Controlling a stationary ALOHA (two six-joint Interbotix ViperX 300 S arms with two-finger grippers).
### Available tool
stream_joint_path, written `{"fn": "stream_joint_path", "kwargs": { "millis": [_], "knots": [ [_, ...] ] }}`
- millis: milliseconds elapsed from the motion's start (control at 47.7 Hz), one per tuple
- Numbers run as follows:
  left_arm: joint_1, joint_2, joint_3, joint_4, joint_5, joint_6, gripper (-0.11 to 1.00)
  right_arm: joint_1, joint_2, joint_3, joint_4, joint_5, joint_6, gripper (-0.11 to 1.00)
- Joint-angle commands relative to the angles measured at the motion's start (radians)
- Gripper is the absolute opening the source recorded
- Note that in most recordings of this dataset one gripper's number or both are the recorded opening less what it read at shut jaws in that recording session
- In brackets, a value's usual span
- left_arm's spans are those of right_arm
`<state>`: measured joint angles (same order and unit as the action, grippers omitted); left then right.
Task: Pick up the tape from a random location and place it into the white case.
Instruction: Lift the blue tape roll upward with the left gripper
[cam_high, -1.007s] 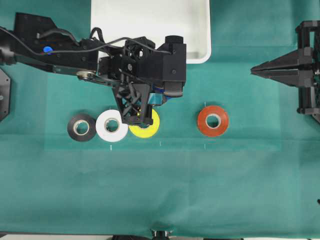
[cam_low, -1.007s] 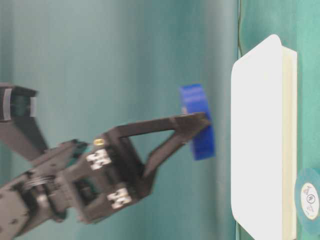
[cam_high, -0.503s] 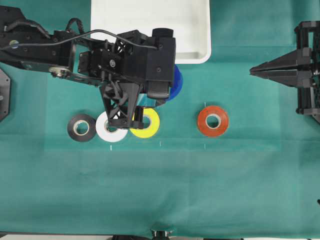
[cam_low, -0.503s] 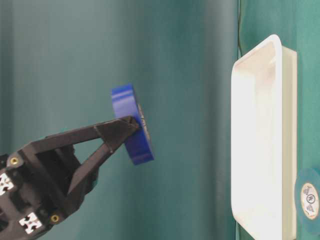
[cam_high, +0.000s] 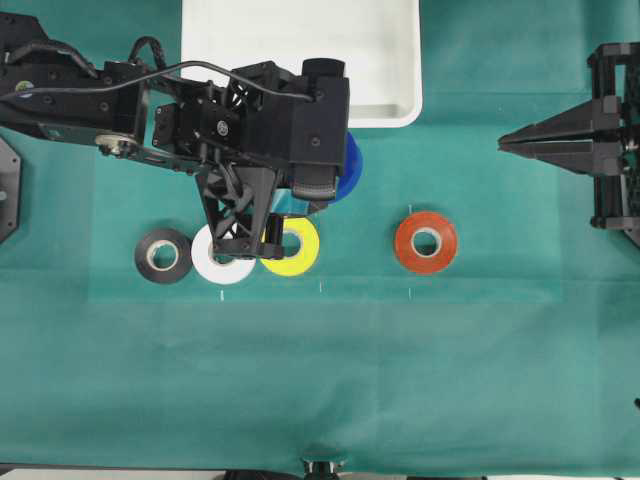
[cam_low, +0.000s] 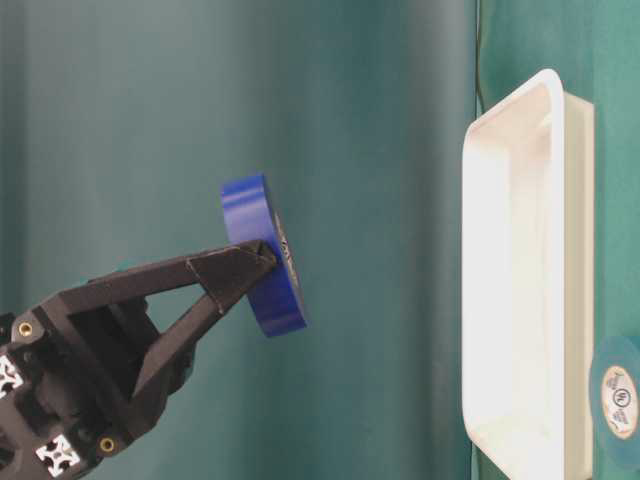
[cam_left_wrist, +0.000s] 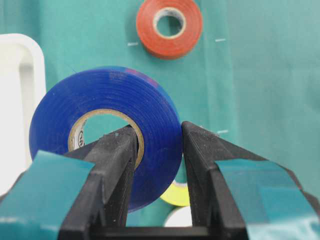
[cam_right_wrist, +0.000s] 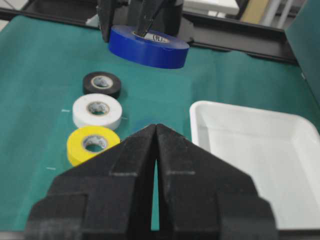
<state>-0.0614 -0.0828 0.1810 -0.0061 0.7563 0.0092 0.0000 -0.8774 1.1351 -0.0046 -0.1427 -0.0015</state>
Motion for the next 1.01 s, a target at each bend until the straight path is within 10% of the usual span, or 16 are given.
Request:
{"fn": "stream_joint_path", "kwargs": {
  "millis": [0,629,986],
  "knots": [
    [-0.003,-0.032,-0.026,0.002,-0.006,0.0,0.25,0.0,0.005,-0.017,-0.002,-0.006,0.002,0.0],
    [0.008,-0.032,-0.023,0.003,-0.009,0.003,0.25,0.0,0.005,-0.018,-0.002,-0.003,0.002,0.0],
    [0.153,-0.037,-0.015,0.005,-0.011,0.012,0.25,0.0,0.005,-0.018,-0.002,-0.005,0.002,0.0]
  ]
}}
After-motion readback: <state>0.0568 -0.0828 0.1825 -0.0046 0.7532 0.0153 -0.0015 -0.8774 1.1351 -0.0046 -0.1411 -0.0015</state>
